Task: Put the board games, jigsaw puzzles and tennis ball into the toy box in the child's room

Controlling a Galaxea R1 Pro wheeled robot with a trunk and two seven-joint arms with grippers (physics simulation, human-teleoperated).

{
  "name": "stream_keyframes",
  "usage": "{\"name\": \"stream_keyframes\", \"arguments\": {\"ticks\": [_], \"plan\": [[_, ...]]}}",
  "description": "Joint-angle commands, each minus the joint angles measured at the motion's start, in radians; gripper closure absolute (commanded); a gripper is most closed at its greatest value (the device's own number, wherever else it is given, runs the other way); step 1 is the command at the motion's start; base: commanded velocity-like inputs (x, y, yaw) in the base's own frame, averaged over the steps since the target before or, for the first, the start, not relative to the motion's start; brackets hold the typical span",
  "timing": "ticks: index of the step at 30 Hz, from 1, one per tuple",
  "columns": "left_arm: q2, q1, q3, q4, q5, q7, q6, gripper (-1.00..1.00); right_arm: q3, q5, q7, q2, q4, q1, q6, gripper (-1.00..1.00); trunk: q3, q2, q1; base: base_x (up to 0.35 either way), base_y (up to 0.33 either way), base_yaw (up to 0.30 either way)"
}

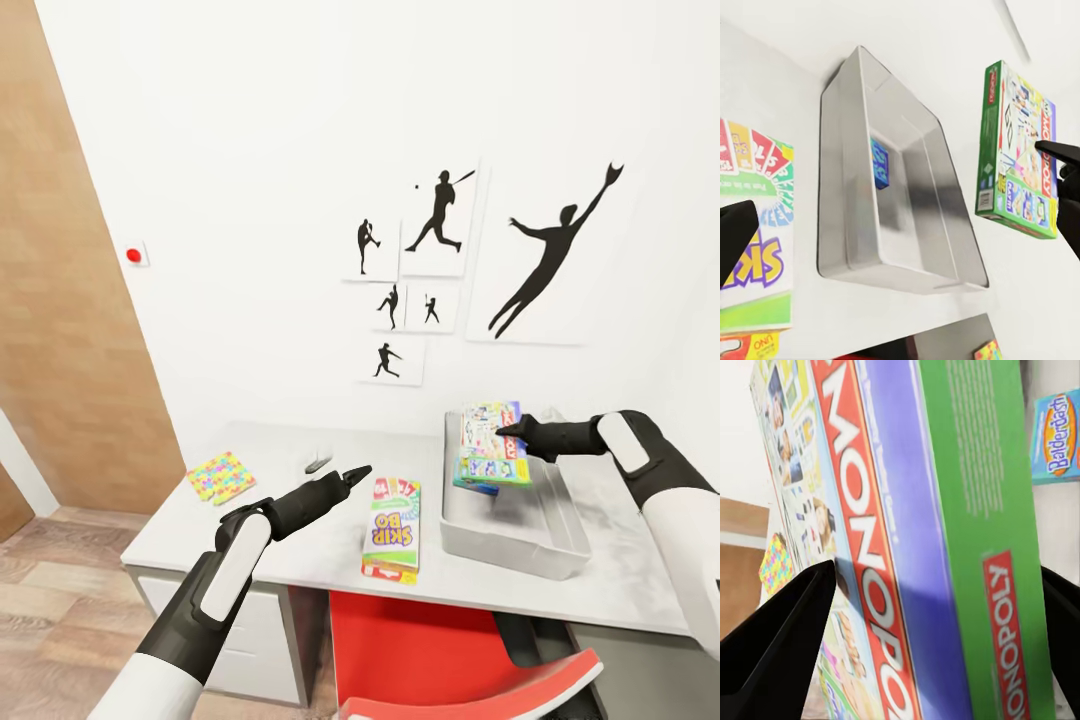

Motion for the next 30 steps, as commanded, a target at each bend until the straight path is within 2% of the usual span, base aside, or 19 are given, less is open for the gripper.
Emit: {"name": "stream_keyframes", "arguments": {"ticks": [1,5,10,24,30], "plan": [[0.0,-0.001,0.001,0.0,0.002,-0.002,0.005,-1.0,0.012,0.014,0.032,-0.001,0.002,-0.001,0.004,1.0,-0.004,-0.002,0.0,0.0,0.0,0.0],[0.0,-0.001,0.001,0.0,0.002,-0.002,0.005,-1.0,0.063,0.015,0.091,-0.003,0.015,-0.001,0.004,1.0,-0.01,-0.002,0.0,0.0,0.0,0.0],[0.0,-0.001,0.001,0.0,0.001,-0.003,0.005,-1.0,0.09,0.016,0.12,-0.004,0.027,0.002,0.004,1.0,-0.019,-0.002,0.0,0.0,0.0,0.0],[0.0,-0.001,0.001,-0.002,0.0,-0.003,0.006,-1.0,0.102,0.017,0.133,-0.009,0.032,0.005,0.004,1.0,-0.041,-0.002,0.0,0.0,0.0,0.0],[0.0,-0.001,0.001,-0.001,-0.001,-0.003,0.006,-1.0,0.099,0.017,0.134,-0.028,0.032,0.005,0.004,1.0,-0.051,-0.002,0.0,0.0,0.0,0.0]]}}
